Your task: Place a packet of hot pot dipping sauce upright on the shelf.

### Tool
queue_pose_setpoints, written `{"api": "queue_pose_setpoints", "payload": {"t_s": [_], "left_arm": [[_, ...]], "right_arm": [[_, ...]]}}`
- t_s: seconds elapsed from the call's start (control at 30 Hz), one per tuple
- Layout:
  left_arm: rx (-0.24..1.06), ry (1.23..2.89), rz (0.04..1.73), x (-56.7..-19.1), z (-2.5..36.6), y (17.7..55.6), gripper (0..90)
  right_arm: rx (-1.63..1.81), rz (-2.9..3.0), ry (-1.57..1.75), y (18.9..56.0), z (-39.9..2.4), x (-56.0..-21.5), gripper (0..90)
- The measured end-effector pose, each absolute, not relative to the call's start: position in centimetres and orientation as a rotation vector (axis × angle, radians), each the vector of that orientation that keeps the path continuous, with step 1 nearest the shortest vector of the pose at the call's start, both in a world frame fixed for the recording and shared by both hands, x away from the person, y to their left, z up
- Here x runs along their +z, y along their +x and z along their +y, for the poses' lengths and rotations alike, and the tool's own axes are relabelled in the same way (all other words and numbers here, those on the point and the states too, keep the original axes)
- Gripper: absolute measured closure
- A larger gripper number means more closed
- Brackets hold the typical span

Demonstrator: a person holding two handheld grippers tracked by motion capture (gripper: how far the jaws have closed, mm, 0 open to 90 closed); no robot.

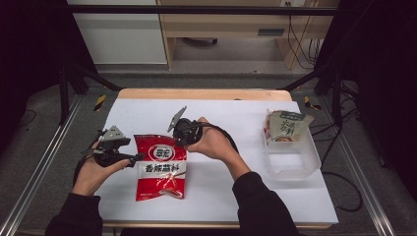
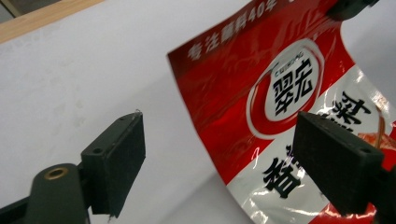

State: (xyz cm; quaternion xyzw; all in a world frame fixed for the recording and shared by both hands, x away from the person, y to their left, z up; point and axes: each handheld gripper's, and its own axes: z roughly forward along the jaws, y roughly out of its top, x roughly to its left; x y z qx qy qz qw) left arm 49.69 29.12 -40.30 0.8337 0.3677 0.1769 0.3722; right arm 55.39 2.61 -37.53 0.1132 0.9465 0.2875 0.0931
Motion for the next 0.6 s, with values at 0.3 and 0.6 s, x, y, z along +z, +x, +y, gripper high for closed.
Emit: {"api": "queue_pose_setpoints", "payload": {"t_s": [0.3, 0.6], "left_arm": [[0.434, 2.136, 0.988, -41.1, 30.6, 49.8, 12.4], [0.413, 2.172, 0.984, -41.7, 30.2, 49.8, 11.1]], "right_arm": [[0.877, 2.779, 0.375, 55.3, 0.8, -36.0, 90.0], [0.883, 2.765, 0.393, 55.4, -0.7, -35.1, 90.0]]}}
